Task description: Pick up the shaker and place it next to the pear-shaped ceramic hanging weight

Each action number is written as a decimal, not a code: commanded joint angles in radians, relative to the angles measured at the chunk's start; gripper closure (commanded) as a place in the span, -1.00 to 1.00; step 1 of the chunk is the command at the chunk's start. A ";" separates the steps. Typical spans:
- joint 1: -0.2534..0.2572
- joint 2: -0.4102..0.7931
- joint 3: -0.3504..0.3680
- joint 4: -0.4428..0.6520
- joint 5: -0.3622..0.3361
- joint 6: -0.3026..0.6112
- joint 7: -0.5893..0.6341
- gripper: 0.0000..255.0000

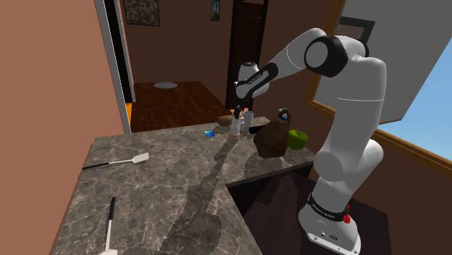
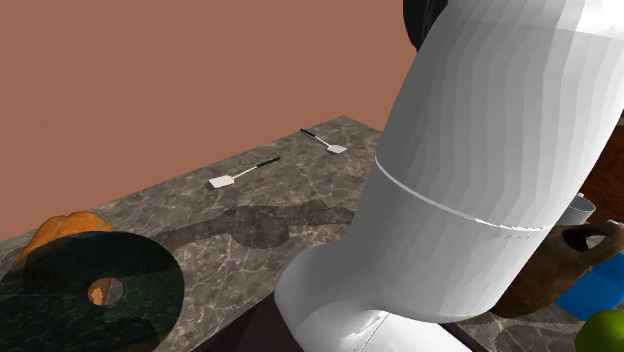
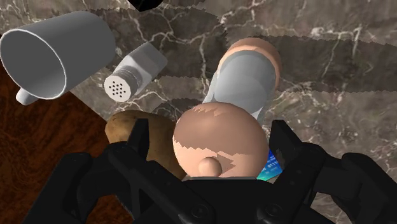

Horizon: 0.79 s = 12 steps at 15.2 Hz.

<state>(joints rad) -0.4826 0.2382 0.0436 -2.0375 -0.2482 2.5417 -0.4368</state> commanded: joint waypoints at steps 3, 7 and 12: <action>0.000 0.000 0.000 0.000 0.000 0.000 0.000 -1.00; 0.003 -0.101 0.013 -0.007 0.026 -0.094 -0.018 -1.00; 0.003 -0.101 0.012 -0.007 0.026 -0.094 -0.018 -1.00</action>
<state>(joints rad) -0.4792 0.1377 0.0559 -2.0446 -0.2221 2.4486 -0.4544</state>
